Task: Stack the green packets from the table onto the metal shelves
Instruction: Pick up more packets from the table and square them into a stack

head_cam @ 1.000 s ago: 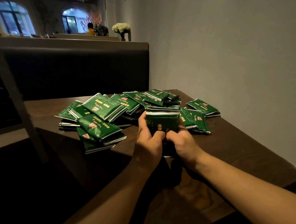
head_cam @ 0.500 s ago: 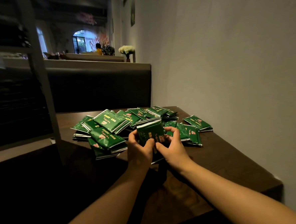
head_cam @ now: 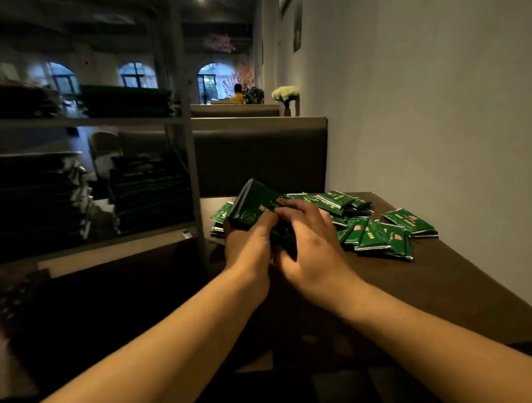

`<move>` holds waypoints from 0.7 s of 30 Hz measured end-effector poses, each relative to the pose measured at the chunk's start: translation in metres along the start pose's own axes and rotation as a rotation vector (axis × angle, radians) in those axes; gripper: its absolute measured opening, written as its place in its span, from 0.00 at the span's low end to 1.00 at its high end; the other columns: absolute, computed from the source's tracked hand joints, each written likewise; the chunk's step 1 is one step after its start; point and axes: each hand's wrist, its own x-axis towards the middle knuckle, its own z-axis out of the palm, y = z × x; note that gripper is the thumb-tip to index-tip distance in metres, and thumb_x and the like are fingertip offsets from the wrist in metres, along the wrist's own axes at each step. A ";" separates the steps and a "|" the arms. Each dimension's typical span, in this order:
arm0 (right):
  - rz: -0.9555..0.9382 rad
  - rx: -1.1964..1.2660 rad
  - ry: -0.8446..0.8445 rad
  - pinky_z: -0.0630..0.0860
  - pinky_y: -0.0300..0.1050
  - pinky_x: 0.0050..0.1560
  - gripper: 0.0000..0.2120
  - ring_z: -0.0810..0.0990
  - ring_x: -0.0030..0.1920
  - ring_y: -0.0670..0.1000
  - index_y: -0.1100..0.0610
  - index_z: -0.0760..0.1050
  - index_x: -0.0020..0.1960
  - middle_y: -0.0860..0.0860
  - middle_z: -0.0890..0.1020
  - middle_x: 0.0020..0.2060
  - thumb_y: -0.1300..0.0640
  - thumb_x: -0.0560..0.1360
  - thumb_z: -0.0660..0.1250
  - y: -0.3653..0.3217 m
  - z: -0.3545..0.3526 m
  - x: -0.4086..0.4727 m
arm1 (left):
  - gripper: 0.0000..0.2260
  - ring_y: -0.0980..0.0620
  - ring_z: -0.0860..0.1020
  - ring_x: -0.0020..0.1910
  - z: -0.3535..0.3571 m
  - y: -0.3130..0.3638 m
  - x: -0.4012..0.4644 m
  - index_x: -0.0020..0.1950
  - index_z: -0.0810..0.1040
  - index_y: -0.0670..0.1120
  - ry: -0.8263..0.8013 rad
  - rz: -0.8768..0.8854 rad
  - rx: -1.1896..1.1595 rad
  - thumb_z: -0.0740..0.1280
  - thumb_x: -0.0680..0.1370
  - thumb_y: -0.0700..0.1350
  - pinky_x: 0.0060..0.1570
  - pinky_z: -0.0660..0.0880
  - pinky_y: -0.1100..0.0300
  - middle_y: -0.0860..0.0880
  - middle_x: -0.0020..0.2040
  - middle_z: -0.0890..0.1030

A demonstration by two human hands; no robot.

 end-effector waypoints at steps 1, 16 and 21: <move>-0.053 -0.048 0.009 0.62 0.46 0.72 0.29 0.62 0.69 0.49 0.53 0.67 0.70 0.49 0.66 0.69 0.55 0.71 0.72 -0.008 0.000 0.006 | 0.14 0.47 0.83 0.51 -0.003 0.011 -0.005 0.59 0.79 0.45 -0.020 -0.001 -0.021 0.69 0.74 0.47 0.47 0.78 0.55 0.44 0.52 0.84; -0.543 -0.340 0.432 0.77 0.56 0.53 0.21 0.80 0.53 0.59 0.59 0.74 0.64 0.57 0.79 0.56 0.57 0.72 0.71 -0.131 -0.019 0.127 | 0.22 0.49 0.84 0.44 -0.049 0.182 -0.038 0.65 0.73 0.43 0.117 0.308 -0.134 0.70 0.74 0.51 0.39 0.81 0.56 0.42 0.52 0.83; -0.660 -0.369 0.505 0.77 0.52 0.54 0.17 0.82 0.52 0.58 0.60 0.77 0.61 0.56 0.83 0.52 0.56 0.77 0.58 -0.171 -0.020 0.189 | 0.13 0.51 0.80 0.43 -0.078 0.213 -0.042 0.60 0.74 0.46 0.187 0.442 -0.031 0.61 0.80 0.51 0.42 0.77 0.56 0.48 0.51 0.81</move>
